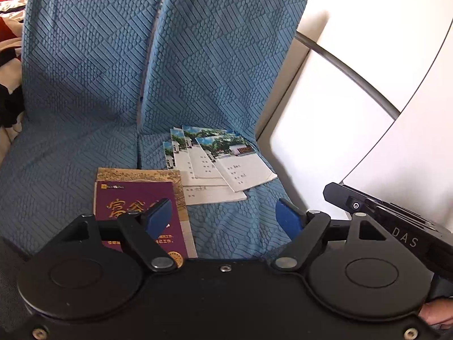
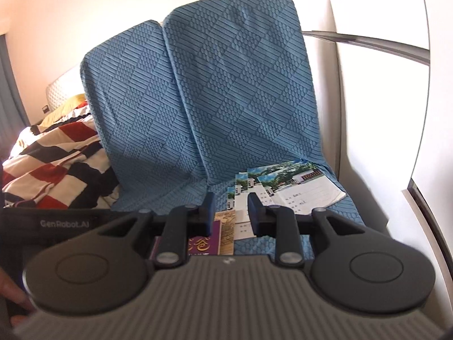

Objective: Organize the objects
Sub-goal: 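Withdraw both grippers and move them toward the white exam booklets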

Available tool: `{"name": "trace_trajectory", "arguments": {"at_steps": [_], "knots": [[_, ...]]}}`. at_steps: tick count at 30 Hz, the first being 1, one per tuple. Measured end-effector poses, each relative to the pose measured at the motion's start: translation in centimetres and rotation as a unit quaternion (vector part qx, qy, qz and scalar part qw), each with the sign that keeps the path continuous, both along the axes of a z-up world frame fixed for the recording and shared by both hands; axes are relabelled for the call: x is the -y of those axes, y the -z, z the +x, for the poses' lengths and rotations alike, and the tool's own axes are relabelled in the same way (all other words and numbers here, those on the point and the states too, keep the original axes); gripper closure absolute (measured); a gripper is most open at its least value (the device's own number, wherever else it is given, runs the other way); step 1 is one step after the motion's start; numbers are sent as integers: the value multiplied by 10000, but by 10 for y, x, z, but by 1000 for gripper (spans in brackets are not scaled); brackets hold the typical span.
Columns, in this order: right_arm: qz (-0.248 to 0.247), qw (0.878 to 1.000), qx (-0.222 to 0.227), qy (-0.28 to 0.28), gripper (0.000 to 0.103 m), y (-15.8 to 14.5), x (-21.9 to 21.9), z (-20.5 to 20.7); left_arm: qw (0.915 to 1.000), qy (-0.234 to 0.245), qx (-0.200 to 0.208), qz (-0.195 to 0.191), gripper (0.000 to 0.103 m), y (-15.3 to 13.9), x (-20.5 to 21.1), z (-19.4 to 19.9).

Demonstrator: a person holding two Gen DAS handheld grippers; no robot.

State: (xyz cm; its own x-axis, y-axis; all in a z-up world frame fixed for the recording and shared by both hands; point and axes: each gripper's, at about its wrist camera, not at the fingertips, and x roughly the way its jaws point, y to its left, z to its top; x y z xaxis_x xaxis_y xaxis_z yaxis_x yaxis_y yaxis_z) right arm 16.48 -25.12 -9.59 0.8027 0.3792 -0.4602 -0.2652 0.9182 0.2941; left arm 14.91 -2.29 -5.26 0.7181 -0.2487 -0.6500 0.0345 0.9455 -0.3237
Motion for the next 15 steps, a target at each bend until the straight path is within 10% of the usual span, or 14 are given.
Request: {"name": "trace_trajectory", "arguments": {"at_steps": [15], "knots": [[69, 9975, -396, 577, 55, 39, 30, 43, 9996, 168, -207, 130, 25, 26, 31, 59]]}}
